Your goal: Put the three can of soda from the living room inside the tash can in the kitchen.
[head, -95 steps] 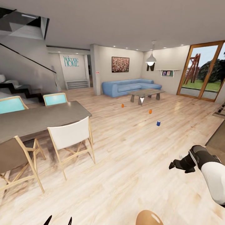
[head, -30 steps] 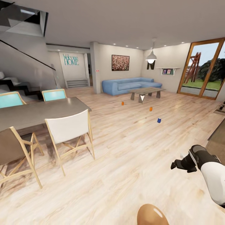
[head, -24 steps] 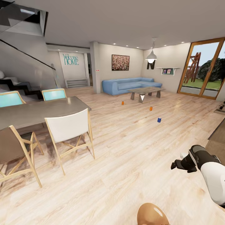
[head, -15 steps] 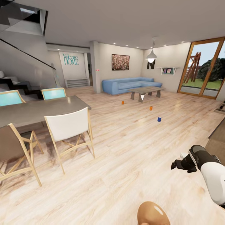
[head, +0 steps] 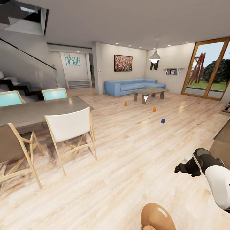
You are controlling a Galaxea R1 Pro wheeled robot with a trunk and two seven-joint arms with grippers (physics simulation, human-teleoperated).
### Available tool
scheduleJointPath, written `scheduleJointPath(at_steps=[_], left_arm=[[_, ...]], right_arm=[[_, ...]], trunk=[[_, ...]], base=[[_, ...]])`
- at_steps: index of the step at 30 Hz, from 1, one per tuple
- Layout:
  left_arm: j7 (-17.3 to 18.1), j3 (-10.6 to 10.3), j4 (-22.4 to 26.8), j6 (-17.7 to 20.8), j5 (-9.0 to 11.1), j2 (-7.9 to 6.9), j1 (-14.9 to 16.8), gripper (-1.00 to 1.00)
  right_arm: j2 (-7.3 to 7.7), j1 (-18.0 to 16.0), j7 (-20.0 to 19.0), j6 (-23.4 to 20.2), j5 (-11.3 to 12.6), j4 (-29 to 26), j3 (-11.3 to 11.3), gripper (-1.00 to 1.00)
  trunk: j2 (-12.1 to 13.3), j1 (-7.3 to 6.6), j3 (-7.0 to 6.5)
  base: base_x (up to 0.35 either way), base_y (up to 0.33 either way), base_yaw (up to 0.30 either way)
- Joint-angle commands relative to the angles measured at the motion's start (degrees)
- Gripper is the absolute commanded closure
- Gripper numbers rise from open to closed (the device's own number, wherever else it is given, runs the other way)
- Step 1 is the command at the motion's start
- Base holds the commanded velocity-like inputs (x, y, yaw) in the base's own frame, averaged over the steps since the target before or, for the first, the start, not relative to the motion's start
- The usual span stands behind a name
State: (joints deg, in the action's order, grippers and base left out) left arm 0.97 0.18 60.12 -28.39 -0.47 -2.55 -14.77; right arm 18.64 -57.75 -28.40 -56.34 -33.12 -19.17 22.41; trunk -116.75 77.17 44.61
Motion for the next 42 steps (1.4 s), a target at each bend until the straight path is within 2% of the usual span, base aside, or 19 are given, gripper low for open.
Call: scheduleJointPath(at_steps=[1, 42], left_arm=[[0.00, 0.00, 0.00, 0.00, 0.01, 0.00, 0.00, -1.00], [0.00, 0.07, 0.28, 0.00, 0.07, 0.00, 0.00, -1.00]], right_arm=[[-0.02, 0.00, 0.00, 0.00, 0.00, 0.00, 0.00, -1.00], [-0.44, 0.21, 0.02, 0.00, 0.04, 0.70, 0.14, -1.00]], trunk=[[-0.42, 0.23, 0.18], [-16.86, 9.23, 7.54]], base=[[0.000, 0.000, 0.000], [0.000, 0.000, 0.000]])
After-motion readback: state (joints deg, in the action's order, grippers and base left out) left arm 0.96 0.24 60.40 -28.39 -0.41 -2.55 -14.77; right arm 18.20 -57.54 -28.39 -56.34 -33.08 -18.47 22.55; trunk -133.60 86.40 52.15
